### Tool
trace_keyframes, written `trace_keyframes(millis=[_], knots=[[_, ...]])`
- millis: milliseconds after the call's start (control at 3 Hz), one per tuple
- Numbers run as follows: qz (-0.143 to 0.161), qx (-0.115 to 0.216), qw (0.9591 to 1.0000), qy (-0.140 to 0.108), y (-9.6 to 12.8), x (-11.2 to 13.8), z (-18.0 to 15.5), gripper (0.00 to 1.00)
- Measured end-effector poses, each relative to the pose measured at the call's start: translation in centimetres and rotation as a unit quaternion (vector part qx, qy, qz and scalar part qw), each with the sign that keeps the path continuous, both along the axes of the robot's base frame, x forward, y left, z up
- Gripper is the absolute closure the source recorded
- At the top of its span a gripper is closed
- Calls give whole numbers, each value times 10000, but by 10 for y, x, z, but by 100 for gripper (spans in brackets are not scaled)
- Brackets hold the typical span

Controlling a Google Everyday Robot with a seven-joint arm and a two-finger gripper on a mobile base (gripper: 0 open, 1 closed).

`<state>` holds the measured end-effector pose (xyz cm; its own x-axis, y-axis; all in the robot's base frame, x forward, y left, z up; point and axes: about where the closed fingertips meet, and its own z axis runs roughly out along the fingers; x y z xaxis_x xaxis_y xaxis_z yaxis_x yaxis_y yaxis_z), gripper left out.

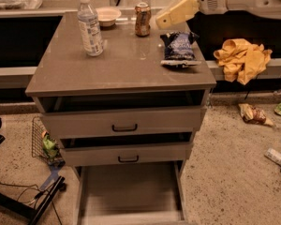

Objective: Place blue plastic bottle into bottom drawer

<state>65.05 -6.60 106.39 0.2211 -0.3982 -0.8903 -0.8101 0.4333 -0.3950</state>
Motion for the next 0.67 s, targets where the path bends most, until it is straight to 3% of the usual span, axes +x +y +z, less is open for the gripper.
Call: trace_keyframes(millis=[333, 667], knots=[[58, 189, 9998, 16, 9, 2, 3, 0], [49, 99, 9999, 78, 12, 5, 2, 0]])
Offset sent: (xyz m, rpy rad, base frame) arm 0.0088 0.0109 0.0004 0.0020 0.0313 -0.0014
